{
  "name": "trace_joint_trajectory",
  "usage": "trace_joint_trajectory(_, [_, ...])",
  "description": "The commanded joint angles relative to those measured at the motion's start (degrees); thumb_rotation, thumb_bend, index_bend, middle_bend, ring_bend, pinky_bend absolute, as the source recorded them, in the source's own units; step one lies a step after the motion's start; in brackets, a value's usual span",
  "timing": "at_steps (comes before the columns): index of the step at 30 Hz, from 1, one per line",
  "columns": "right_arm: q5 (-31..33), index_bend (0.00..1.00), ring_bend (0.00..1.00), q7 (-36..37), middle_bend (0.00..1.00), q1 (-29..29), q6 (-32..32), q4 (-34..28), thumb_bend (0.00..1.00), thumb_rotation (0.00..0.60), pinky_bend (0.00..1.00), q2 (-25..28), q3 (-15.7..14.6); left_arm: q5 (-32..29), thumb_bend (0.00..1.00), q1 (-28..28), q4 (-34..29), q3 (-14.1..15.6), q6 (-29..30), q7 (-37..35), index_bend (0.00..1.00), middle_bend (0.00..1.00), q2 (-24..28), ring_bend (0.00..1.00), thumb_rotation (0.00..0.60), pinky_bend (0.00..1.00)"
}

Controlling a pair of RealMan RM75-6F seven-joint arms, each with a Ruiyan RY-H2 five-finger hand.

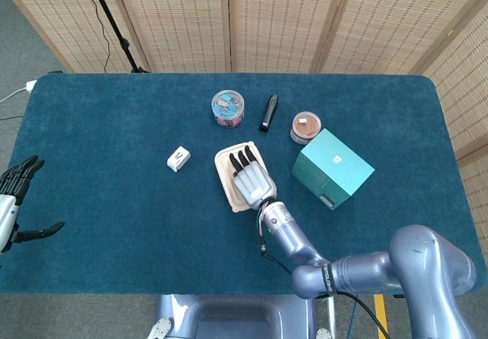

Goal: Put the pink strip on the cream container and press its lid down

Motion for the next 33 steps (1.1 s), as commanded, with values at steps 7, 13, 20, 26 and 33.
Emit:
trace_joint_trajectory(7, [0.29, 0.33, 0.00, -0.28, 0.00, -0.10, 0.10, 0.83, 0.59, 0.600, 0.00, -0.18, -0.20, -0.02, 0.00, -0.03, 0.00, -0.01, -0.09, -0.07, 0.00, 0.00, 0.04, 0.00, 0.600, 0.00])
trace_joint_trajectory(13, [0.38, 0.33, 0.00, -0.46, 0.00, -0.24, -0.06, 1.66, 0.59, 0.600, 0.00, -0.45, -0.51, -0.05, 0.00, -0.01, -0.06, -0.03, -0.07, -0.01, 0.00, 0.00, 0.03, 0.00, 0.600, 0.00])
trace_joint_trajectory(20, [0.16, 0.32, 0.00, -0.81, 0.00, -0.30, 0.58, 2.57, 0.59, 0.600, 0.00, -0.70, -0.41, -0.05, 0.00, -0.02, -0.02, -0.05, -0.08, -0.07, 0.00, 0.00, 0.01, 0.00, 0.600, 0.00])
trace_joint_trajectory(26, [0.43, 0.32, 0.00, -1.74, 0.00, -0.55, 2.11, 2.99, 0.59, 0.600, 0.00, -0.83, -0.16, -0.02, 0.00, 0.08, 0.10, -0.05, 0.07, -0.40, 0.00, 0.00, 0.05, 0.00, 0.600, 0.00])
trace_joint_trajectory(33, [-0.93, 0.26, 0.00, -1.52, 0.00, -1.23, 4.28, 0.23, 0.58, 0.600, 0.00, 0.85, 0.77, 0.07, 0.00, 0.10, 0.08, 0.02, 0.04, -0.21, 0.00, 0.00, 0.03, 0.00, 0.600, 0.00])
